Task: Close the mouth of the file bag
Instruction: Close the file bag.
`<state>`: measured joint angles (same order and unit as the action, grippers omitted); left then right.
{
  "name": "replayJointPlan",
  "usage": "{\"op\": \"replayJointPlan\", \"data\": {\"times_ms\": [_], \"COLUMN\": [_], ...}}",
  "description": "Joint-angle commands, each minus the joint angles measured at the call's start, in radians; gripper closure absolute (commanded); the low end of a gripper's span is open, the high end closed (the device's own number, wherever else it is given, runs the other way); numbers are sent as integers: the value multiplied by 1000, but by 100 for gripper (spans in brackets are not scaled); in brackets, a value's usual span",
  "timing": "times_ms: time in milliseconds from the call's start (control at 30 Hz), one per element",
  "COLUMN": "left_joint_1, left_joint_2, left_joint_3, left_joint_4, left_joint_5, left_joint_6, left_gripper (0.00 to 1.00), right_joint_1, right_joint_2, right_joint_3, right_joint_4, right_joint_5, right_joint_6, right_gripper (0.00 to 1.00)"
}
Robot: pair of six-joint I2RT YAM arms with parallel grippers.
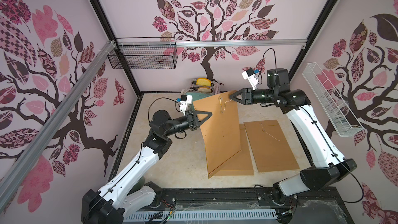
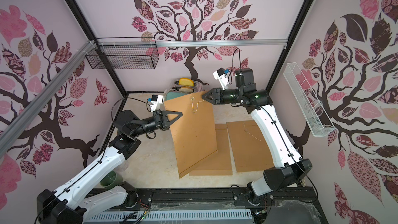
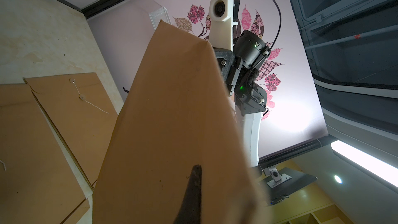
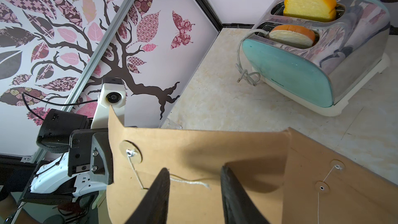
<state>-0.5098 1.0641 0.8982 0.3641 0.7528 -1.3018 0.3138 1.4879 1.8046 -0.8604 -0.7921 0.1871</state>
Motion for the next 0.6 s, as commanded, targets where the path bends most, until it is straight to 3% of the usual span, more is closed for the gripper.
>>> {"op": "replayJointPlan", "data": {"times_ms": [0, 567], "left_joint_1": [-5, -6], "left_joint_2": [-4, -8], "left_joint_3": [27, 24], "left_joint_4": [33, 36], "left_joint_5": [3, 2], "left_joint_6": [18, 16], "left_gripper": [100, 100], "right_joint_1": [4, 5], "right_joint_2": [-31, -9], "right_joint_3": [-28, -34], "right_joint_4": [14, 67], "right_joint_5": [-9, -62], "right_joint_6": [-1, 39], "right_gripper": [59, 65]}}
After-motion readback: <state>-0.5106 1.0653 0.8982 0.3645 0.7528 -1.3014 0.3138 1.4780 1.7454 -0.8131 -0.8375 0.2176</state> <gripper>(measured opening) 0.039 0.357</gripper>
